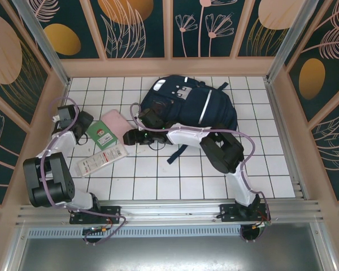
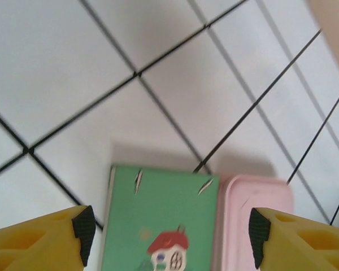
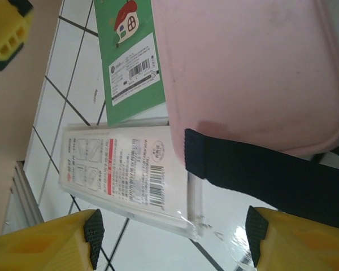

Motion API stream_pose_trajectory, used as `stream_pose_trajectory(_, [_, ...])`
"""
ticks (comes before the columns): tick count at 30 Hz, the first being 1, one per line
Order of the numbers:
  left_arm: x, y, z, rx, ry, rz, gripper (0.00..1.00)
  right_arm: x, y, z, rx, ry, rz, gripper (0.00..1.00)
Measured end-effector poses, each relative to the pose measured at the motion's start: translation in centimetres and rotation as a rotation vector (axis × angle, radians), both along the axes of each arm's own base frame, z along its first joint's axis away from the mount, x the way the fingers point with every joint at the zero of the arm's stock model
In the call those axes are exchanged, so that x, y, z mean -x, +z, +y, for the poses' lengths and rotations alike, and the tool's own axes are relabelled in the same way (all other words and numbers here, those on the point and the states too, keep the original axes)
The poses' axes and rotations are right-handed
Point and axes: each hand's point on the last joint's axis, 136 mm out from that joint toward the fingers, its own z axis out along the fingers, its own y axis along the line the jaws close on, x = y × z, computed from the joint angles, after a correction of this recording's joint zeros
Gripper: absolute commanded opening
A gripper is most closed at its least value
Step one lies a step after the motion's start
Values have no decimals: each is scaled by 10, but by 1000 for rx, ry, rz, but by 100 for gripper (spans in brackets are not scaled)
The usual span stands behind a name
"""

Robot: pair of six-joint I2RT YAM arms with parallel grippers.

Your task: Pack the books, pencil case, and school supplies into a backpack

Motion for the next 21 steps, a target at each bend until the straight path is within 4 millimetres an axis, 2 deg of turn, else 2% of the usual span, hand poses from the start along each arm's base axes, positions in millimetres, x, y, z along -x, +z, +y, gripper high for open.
stream_pose_trajectory(2, [-17,6,4,-13,-9,-14,75,2,-1,11,-20,-2,21,69])
stream_pose_trajectory(4, [-44,7,6,-8,-38,-25,74,5,0,22,-39,-5,40,69])
stream_pose_trajectory(7, [-76,-7,0,32,-106,-25,74,11,-1,40,-52,-13,78,69])
stream_pose_trajectory(8, [-80,-14,-3,49,-128,-16,74,12,-1,45,-58,-13,84,69])
stream_pose_trajectory(13, [-81,-48,-19,121,-203,46,75,26,0,59,-65,-7,106,69])
stream_pose_trajectory(17, [-81,-54,-24,141,-234,55,75,30,-3,59,-46,-13,109,70])
stream_pose_trajectory(21, [-78,-58,-31,173,-254,52,75,27,-6,57,-28,-35,102,70])
